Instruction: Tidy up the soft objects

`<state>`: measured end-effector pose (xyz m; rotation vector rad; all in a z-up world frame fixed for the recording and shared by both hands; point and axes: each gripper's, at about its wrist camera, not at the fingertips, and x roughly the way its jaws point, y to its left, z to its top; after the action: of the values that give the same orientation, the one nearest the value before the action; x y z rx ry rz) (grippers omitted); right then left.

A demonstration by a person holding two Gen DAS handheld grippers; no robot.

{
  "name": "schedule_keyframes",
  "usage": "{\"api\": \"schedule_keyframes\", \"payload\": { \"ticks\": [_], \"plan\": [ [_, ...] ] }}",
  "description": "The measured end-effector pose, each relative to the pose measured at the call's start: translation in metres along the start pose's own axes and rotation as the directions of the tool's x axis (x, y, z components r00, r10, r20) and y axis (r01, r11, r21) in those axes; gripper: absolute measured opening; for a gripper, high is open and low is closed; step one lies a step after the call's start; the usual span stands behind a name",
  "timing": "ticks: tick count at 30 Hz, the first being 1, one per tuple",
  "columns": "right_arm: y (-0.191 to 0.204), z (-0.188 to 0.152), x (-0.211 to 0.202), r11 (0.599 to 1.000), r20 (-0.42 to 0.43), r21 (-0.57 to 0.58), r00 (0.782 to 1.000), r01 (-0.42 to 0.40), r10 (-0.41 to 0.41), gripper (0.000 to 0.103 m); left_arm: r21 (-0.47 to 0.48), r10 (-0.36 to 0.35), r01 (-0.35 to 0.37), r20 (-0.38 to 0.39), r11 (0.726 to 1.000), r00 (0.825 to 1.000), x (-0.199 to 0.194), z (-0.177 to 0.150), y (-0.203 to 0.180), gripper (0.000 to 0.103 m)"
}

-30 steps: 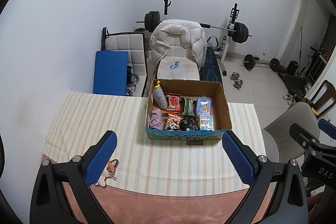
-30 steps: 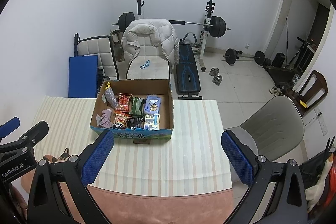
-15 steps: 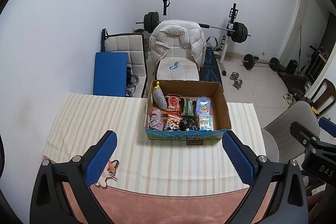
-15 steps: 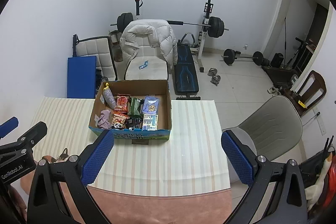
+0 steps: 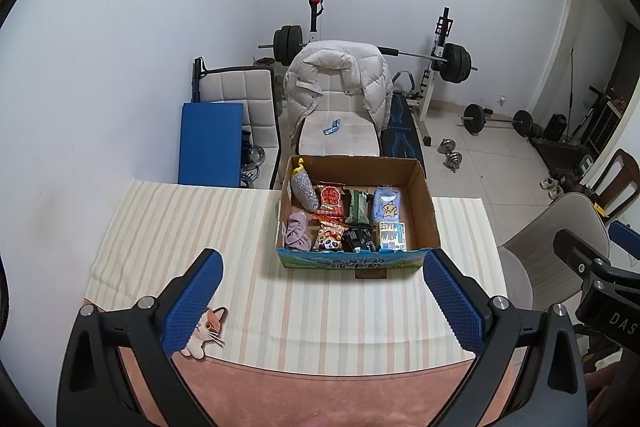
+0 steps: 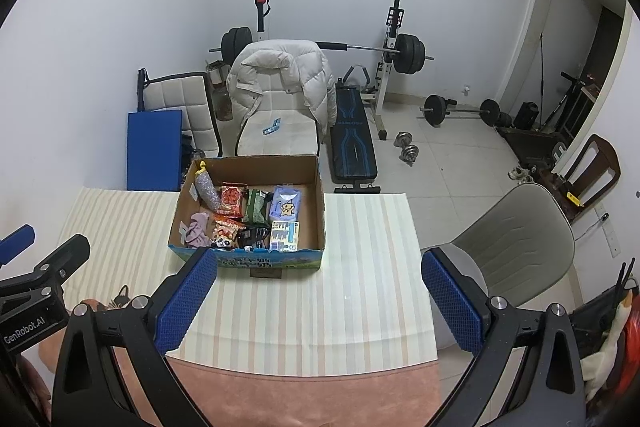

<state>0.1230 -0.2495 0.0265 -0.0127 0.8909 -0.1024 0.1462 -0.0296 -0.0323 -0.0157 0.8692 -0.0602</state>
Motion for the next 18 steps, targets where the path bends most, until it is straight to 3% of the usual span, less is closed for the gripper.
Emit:
{"api": "schedule_keyframes", "payload": {
  "ticks": [18],
  "plan": [
    [-0.0013, 0.0053, -0.006, 1.0, -0.002, 0.0, 1.0, -0.002, 0.002, 0.103, 0.008, 0.004, -0.005, 0.002, 1.0, 1.0, -0.0008, 0.0005, -0.0015, 0.103]
  ]
}}
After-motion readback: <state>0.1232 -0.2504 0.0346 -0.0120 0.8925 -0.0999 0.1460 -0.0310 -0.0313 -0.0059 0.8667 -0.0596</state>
